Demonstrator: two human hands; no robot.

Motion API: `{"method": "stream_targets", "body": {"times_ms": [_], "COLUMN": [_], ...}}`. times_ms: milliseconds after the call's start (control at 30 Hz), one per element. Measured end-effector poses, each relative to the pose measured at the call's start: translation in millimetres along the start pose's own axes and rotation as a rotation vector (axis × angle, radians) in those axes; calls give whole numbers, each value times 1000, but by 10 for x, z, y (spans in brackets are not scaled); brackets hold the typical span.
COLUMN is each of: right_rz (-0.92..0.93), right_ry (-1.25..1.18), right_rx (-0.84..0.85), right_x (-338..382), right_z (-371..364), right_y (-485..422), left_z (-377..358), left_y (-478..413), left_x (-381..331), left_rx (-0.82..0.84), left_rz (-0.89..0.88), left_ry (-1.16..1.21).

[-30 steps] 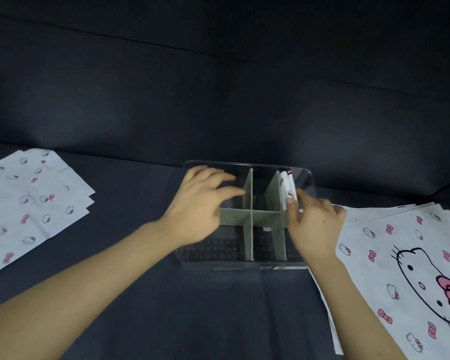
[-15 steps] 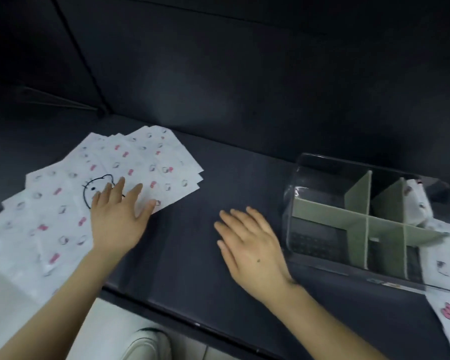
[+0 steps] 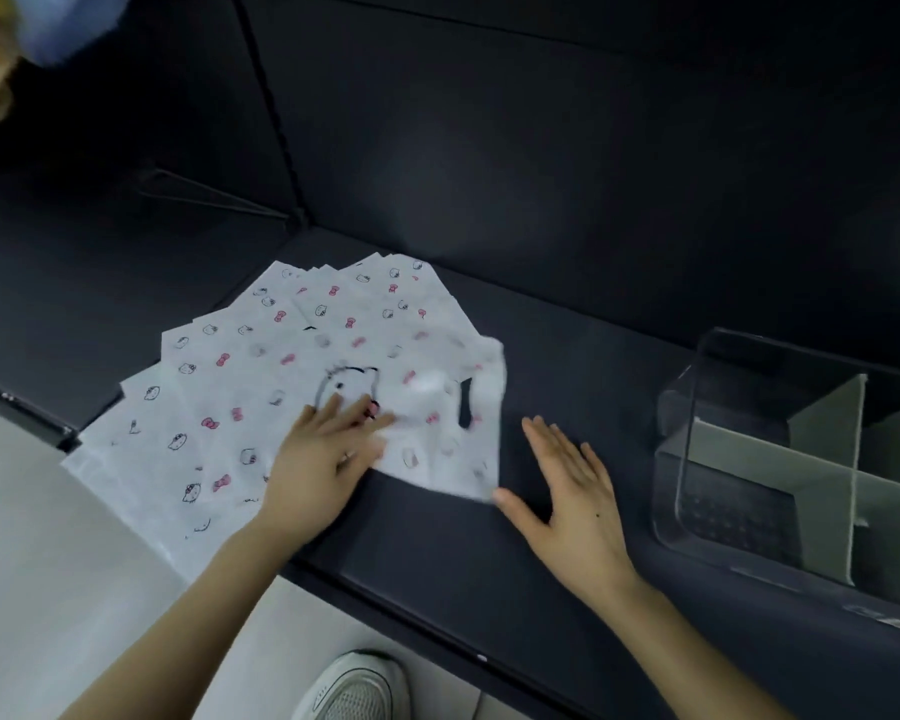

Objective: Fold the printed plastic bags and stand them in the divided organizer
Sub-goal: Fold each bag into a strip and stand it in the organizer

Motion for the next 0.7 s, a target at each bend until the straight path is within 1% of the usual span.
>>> {"method": "stream_targets", "body": {"times_ms": [33,100,167,200,233,267,333,367,433,467,500,533,600,633,700], "right_rz": [61,199,262,271,267,276,317,328,327,313,275,201,-55,-174,-347], "right_ry": [-10,20,65,67,61,68,127,158,174,163,137,91,-58,-189,-543], "right_rx": [6,90,162,145,108,37,-122,-174,-217,-211,-177,-120,21,107,199], "right_x": [43,95,68,47,44,61,121,147,200,212,233,255,275,289,319], "right_z": [17,-38,-132,-142,-120,-73,22,50,85,95,126,164,260,284,350], "right_y": [13,80,188,238,278,313,370,398,452,481,495,491,443,408,311], "left_z": [-44,-153,-220,-229,-222,-206,-160,-131,-56,-31,-27,-41,-84,-105,-123], "left_y": [111,311,409,416,402,377,350,366,458,522,590,659,767,793,792], "left_x": [-54,-99,-100,-97,-100,-109,-156,-198,-292,-325,-347,-359,-374,-377,-392], "left_rx": [62,187,253,268,267,250,164,104,20,17,51,112,236,272,287], "left_rz": [-80,-194,-252,-259,-258,-256,-272,-282,-270,-261,-256,-251,-249,-257,-266], "left_ry": [30,84,121,132,137,126,54,11,18,73,144,210,267,262,245]}}
Point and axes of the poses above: each hand's wrist, its own y-axis away from the middle knuckle, its own z-axis out of the back of the hand, x = y × z, the point moved 5 cm from there along -y, towards the middle knuckle, and after that the axes turned 10 degrees about z, right-handed, at the moved point
